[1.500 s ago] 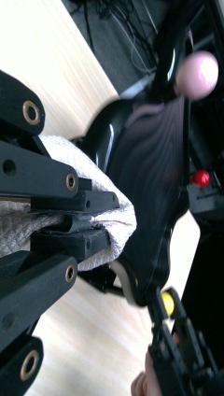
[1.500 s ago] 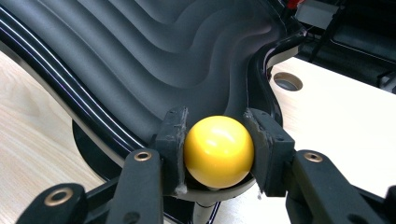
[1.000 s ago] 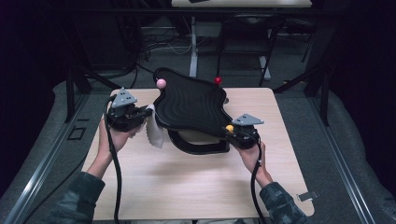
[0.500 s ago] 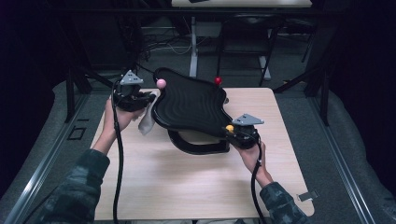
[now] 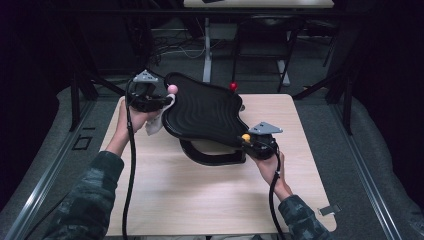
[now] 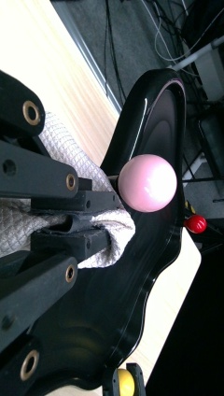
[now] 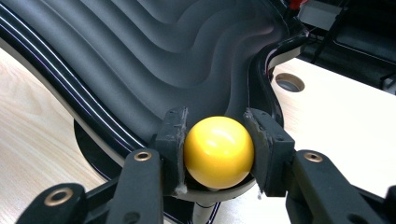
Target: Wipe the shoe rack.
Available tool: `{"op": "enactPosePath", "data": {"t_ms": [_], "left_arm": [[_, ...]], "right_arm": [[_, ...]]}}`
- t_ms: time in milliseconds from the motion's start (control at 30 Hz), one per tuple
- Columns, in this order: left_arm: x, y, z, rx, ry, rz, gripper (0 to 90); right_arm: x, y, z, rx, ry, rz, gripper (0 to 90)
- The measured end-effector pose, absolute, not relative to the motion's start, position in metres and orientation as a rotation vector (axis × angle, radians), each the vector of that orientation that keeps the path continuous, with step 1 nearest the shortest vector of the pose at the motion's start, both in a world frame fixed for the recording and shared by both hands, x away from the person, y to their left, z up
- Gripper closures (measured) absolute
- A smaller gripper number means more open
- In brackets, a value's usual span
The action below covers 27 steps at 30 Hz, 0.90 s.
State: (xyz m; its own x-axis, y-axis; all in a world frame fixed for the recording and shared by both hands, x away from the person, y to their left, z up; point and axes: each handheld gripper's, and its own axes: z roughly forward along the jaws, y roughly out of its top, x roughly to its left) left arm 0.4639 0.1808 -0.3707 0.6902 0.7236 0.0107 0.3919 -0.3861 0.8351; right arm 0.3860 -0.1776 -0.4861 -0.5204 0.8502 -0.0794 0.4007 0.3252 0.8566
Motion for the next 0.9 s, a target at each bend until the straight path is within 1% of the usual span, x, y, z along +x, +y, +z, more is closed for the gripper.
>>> {"op": "enactPosePath", "data": {"t_ms": [100,233,533,633,700,767,900], "left_arm": [[0.464,0.185,-0.372,2.003,0.868,0.466,83.5],[0.462,0.192,-0.376,2.006,0.891,0.490,83.4],[0.445,0.224,-0.408,1.929,0.950,0.513,83.2],[0.435,0.235,-0.426,1.885,0.976,0.515,83.0],[0.434,0.237,-0.429,1.881,0.977,0.512,82.9],[0.427,0.240,-0.446,1.867,0.988,0.507,82.8],[0.424,0.238,-0.461,1.871,0.988,0.498,82.6]], "right_arm": [[0.386,-0.178,-0.486,1.096,2.066,1.114,59.6],[0.386,-0.178,-0.486,1.098,2.066,1.115,59.7],[0.386,-0.178,-0.486,1.096,2.065,1.116,59.6],[0.386,-0.178,-0.486,1.096,2.064,1.116,59.6],[0.386,-0.178,-0.486,1.096,2.066,1.117,59.6],[0.386,-0.178,-0.486,1.096,2.068,1.118,59.6],[0.386,-0.178,-0.486,1.098,2.067,1.118,59.6]]}}
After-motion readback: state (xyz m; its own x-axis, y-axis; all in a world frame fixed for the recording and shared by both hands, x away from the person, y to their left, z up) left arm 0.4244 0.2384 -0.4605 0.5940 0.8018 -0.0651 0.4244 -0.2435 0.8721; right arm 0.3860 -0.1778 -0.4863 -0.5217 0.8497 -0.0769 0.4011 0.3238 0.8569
